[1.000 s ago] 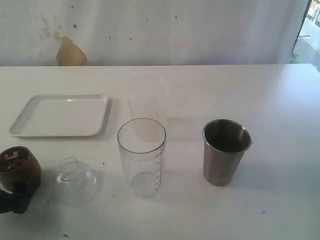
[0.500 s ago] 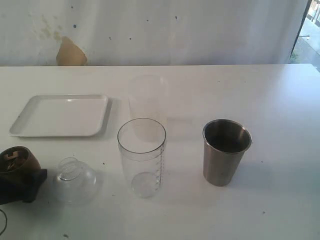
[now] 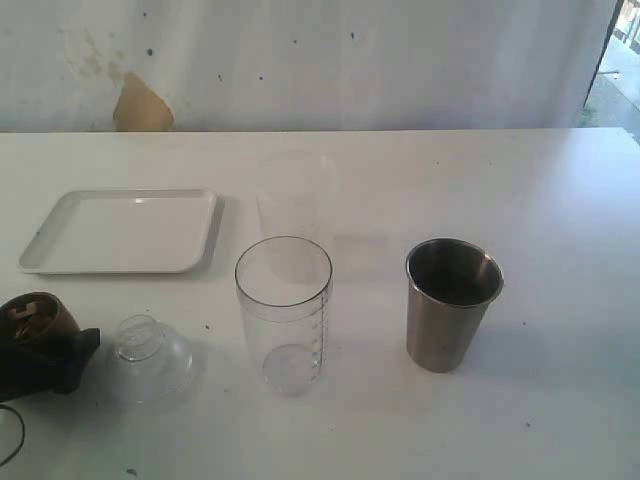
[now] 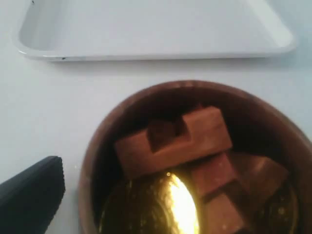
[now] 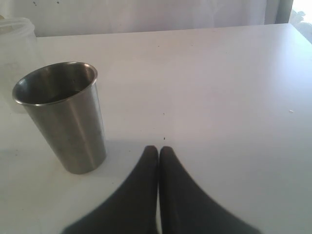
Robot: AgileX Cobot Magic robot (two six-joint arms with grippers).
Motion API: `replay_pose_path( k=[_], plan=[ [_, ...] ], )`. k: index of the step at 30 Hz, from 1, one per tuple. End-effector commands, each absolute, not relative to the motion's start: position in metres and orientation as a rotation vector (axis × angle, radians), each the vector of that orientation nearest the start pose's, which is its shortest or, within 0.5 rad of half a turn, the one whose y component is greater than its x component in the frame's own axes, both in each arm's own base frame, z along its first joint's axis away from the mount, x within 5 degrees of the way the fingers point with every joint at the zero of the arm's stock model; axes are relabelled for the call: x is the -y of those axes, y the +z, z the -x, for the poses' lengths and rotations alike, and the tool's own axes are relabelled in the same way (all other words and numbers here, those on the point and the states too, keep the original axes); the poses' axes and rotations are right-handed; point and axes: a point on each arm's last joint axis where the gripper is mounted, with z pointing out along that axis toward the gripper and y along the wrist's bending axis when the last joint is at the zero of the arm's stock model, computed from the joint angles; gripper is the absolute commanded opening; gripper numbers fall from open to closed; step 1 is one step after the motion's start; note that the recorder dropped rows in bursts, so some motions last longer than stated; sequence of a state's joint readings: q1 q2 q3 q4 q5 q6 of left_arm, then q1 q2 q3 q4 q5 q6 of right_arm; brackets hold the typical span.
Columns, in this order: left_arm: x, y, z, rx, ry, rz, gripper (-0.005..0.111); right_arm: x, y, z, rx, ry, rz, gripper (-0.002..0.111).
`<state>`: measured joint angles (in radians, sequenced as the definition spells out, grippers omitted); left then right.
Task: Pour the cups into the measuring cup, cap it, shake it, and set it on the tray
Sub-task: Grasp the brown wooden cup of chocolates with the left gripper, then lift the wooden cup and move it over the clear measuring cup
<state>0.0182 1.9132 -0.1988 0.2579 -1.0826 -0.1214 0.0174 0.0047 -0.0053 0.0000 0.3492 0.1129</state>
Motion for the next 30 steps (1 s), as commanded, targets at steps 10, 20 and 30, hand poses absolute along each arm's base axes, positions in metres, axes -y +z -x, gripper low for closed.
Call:
replay_pose_path(
  k=[10, 20, 30],
  plan=[
    [0.019, 0.077, -0.230, -2.138, -0.264, -0.123, 0.105, -0.001, 0.182, -0.053, -1.832, 0.089, -0.094, 0.000],
    [0.029, 0.077, -0.227, -2.133, -0.348, -0.259, 0.001, -0.001, 0.182, -0.053, -1.832, 0.089, -0.094, 0.000],
    [0.032, 0.096, -0.235, -1.939, -0.403, -0.211, 0.000, -0.001, 0.182, -0.053, -1.832, 0.089, -0.094, 0.000]
  ],
)
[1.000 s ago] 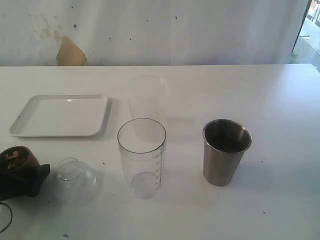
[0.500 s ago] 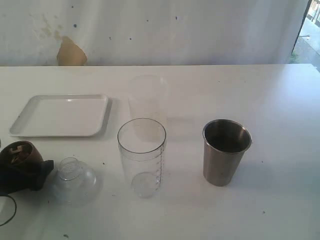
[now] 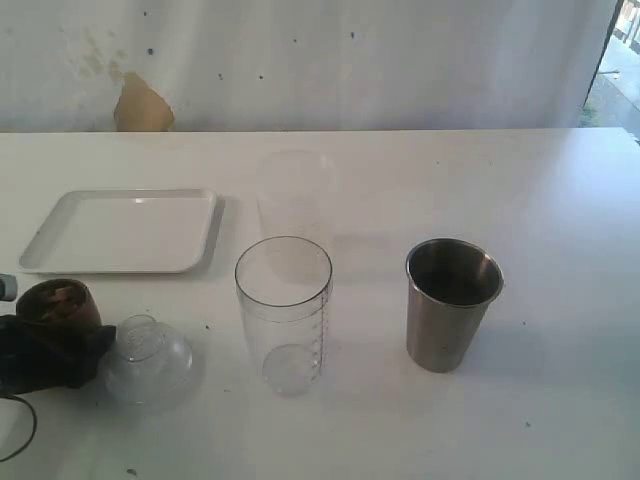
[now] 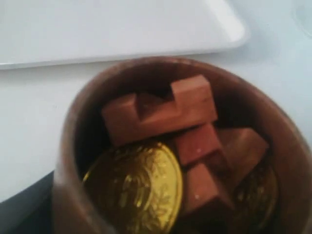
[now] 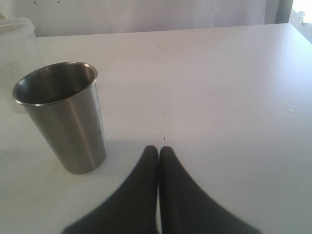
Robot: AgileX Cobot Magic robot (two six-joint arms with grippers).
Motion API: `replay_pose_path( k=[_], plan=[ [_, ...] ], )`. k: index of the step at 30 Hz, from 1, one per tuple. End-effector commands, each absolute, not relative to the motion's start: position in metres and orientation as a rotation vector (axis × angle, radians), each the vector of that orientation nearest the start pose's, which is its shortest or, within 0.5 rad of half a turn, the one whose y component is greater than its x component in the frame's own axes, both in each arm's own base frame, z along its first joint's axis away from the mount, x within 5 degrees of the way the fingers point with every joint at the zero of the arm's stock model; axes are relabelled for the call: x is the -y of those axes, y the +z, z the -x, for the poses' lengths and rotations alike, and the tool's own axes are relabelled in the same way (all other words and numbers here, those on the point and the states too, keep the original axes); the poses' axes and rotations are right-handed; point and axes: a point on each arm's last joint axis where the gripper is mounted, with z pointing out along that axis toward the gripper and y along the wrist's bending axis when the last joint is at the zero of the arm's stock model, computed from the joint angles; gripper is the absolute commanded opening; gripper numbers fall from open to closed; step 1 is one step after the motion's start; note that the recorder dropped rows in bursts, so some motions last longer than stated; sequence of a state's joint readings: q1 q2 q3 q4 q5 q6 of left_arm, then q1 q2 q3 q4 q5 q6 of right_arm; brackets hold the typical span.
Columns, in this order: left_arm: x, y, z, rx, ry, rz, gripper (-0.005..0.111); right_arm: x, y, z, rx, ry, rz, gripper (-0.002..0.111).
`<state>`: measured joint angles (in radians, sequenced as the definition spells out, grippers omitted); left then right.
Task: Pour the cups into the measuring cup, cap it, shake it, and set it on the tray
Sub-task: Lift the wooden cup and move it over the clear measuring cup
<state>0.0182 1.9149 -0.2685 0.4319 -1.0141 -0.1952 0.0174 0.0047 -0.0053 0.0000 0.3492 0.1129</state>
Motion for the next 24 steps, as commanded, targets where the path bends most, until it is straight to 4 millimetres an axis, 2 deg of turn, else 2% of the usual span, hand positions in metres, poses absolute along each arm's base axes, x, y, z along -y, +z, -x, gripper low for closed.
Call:
replay_pose_path(
  k=[1, 5, 6, 9, 11, 14, 18, 24],
  plan=[
    [0.031, 0.101, -0.236, -1.897, -0.405, -0.201, 0.000, -0.001, 0.182, -0.053, -1.832, 0.089, -0.094, 0.000],
    [0.028, 0.127, -0.251, -1.813, -0.373, -0.175, 0.000, -0.001, 0.182, -0.053, -1.832, 0.089, -0.094, 0.000],
    [0.031, 0.136, -0.262, -1.837, -0.406, -0.194, 0.000, -0.001, 0.182, -0.053, -1.832, 0.089, -0.094, 0.000],
    [0.039, 0.153, -0.279, -1.831, -0.469, -0.261, 0.000, -0.001, 0.182, -0.053, -1.832, 0.089, -0.094, 0.000],
    [0.051, 0.175, -0.295, -1.811, -0.516, -0.298, 0.000, -0.001, 0.182, -0.053, -1.832, 0.089, -0.094, 0.000],
    [0.085, 0.200, -0.314, -1.813, -0.546, -0.421, 0.000, -0.001, 0.182, -0.053, -1.832, 0.089, -0.094, 0.000],
    [0.131, 0.226, -0.326, -1.806, -0.500, -0.556, 0.000, -0.001, 0.182, -0.053, -1.832, 0.089, -0.094, 0.000],
    [0.164, 0.245, -0.324, -1.723, -0.496, -0.719, 0.000, -0.001, 0.182, -0.053, -1.832, 0.089, -0.094, 0.000]
  ],
)
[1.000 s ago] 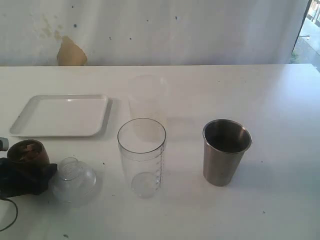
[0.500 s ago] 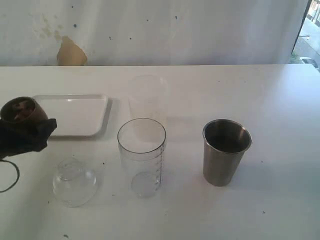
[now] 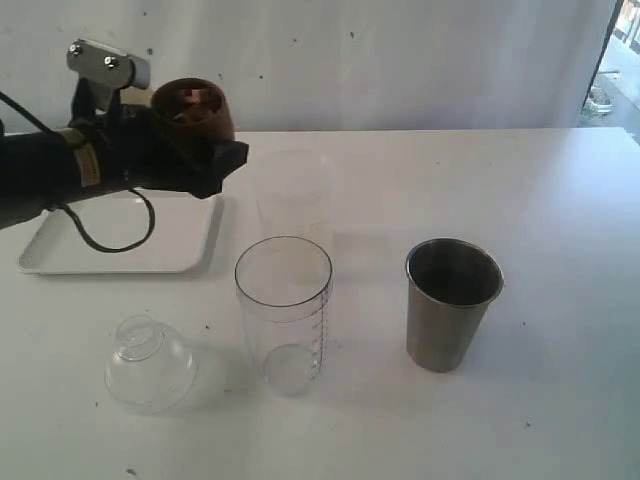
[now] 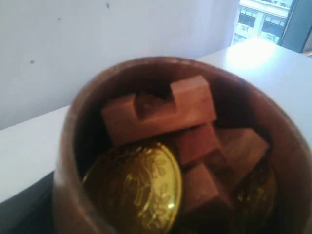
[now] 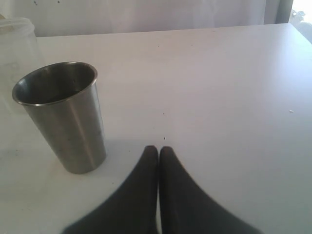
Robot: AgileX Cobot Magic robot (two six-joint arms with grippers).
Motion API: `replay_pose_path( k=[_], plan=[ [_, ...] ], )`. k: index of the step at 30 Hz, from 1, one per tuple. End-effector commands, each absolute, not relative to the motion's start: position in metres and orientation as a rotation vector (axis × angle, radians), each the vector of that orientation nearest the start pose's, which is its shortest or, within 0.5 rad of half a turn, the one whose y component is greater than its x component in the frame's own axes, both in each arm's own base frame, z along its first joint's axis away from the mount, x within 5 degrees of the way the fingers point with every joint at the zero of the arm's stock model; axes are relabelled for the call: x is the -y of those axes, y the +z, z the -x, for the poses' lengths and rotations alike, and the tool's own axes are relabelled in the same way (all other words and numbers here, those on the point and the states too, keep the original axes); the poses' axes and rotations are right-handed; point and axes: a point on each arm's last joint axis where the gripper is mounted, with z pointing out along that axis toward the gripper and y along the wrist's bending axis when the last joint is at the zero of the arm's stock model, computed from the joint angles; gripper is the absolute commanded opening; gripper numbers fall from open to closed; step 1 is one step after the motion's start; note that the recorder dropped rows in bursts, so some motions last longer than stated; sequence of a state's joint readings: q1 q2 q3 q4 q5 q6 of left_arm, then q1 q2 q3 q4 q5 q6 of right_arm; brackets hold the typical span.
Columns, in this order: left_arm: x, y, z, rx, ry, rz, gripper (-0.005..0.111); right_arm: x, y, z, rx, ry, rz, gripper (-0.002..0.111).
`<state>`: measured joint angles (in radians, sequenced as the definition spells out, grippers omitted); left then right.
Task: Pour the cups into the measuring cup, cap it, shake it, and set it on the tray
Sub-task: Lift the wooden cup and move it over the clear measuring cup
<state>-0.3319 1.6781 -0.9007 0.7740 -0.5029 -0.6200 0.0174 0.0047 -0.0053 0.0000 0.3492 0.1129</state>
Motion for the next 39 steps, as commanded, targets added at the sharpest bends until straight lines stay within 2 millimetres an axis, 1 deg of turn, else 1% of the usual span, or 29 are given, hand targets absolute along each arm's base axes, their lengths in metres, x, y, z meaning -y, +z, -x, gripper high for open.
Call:
replay_pose_path(
  k=[1, 5, 9, 15, 17, 20, 26, 28, 31, 35, 39],
  plan=[
    [0.168, 0.246, -0.322, -1.710, -0.488, -0.755, 0.000, -0.001, 0.182, -0.053, -1.832, 0.089, -0.094, 0.000],
    [0.181, 0.247, -0.316, -1.614, -0.406, -0.923, 0.000, -0.001, 0.182, -0.053, -1.832, 0.089, -0.094, 0.000],
    [0.184, 0.245, -0.314, -1.564, -0.303, -1.051, 0.000, -0.001, 0.182, -0.053, -1.832, 0.089, -0.094, 0.000],
    [0.185, 0.243, -0.311, -1.511, -0.260, -1.170, 0.000, -0.001, 0.182, -0.053, -1.832, 0.089, -0.094, 0.000],
    [0.186, 0.244, -0.309, -1.492, -0.278, -1.194, 0.000, -0.001, 0.182, -0.053, -1.832, 0.089, -0.094, 0.000],
    [0.186, 0.249, -0.305, -1.477, -0.281, -1.211, 0.000, -0.001, 0.182, -0.053, -1.832, 0.089, -0.094, 0.000],
    [0.181, 0.274, -0.295, -1.415, -0.252, -1.203, 0.000, -0.001, 0.182, -0.053, -1.832, 0.089, -0.094, 0.000],
    [0.180, 0.277, -0.290, -1.397, -0.244, -1.215, 0.000, -0.001, 0.182, -0.053, -1.832, 0.089, -0.094, 0.000],
    [0.175, 0.271, -0.284, -1.406, -0.210, -1.255, 0.000, -0.001, 0.182, -0.053, -1.832, 0.089, -0.094, 0.000],
    [0.170, 0.254, -0.276, -1.441, -0.176, -1.314, 0.000, -0.001, 0.182, -0.053, -1.832, 0.089, -0.094, 0.000],
    [0.167, 0.245, -0.271, -1.439, -0.158, -1.359, 0.000, -0.001, 0.182, -0.053, -1.832, 0.089, -0.094, 0.000]
  ],
)
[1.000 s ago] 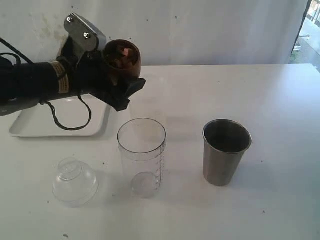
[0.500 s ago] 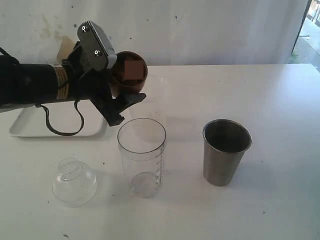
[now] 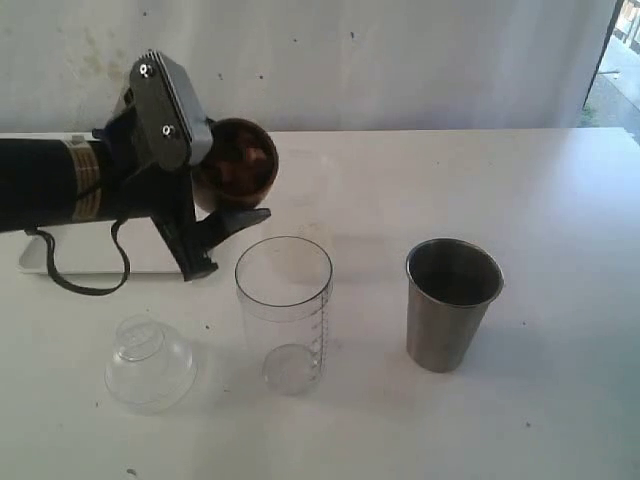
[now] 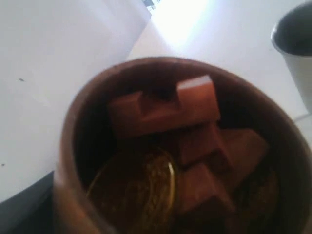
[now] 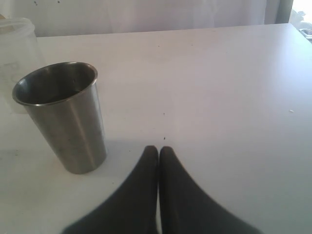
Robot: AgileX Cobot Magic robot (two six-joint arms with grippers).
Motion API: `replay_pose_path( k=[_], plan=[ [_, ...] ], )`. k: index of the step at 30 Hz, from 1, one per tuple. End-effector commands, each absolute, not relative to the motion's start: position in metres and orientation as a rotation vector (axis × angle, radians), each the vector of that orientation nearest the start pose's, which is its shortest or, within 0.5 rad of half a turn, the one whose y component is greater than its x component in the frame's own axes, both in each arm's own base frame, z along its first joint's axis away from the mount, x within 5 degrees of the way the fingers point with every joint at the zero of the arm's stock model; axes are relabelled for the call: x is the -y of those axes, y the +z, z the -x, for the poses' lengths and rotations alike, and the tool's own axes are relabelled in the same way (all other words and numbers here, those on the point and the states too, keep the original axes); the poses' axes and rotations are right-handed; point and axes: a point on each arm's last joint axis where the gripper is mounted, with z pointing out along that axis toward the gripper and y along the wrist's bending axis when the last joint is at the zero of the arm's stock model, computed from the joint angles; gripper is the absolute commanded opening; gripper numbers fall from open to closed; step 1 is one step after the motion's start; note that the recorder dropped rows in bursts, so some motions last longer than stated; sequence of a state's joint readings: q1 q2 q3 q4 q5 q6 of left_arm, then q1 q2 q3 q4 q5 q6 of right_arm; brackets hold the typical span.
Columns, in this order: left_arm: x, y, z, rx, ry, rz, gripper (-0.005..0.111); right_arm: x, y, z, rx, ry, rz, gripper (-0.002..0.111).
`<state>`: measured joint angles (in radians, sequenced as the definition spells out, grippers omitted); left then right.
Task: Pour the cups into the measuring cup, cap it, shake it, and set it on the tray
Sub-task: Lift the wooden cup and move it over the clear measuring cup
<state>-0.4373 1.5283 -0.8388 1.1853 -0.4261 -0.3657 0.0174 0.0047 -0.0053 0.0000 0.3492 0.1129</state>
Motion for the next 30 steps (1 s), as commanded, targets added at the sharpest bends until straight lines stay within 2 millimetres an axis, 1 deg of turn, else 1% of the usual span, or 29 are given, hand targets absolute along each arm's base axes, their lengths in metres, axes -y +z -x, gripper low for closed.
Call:
replay_pose_path(
  k=[1, 5, 13, 19, 27, 30],
  plan=[
    [0.167, 0.244, -0.271, -1.444, -0.149, -1.360, 0.000, -0.001, 0.182, -0.053, -1.832, 0.089, -0.094, 0.000],
    [0.166, 0.245, -0.272, -1.419, -0.108, -1.389, 0.000, -0.001, 0.182, -0.053, -1.832, 0.089, -0.094, 0.000],
    [0.167, 0.245, -0.273, -1.291, 0.000, -1.481, 0.000, -0.001, 0.182, -0.053, -1.832, 0.089, -0.094, 0.000],
    [0.170, 0.251, -0.283, -1.329, -0.037, -1.356, 0.000, -0.001, 0.182, -0.053, -1.832, 0.089, -0.094, 0.000],
    [0.172, 0.250, -0.282, -1.282, -0.034, -1.400, 0.000, -0.001, 0.182, -0.053, -1.832, 0.089, -0.094, 0.000],
    [0.176, 0.253, -0.279, -1.201, -0.054, -1.428, 0.000, -0.001, 0.182, -0.053, -1.832, 0.089, -0.094, 0.000]
  ],
)
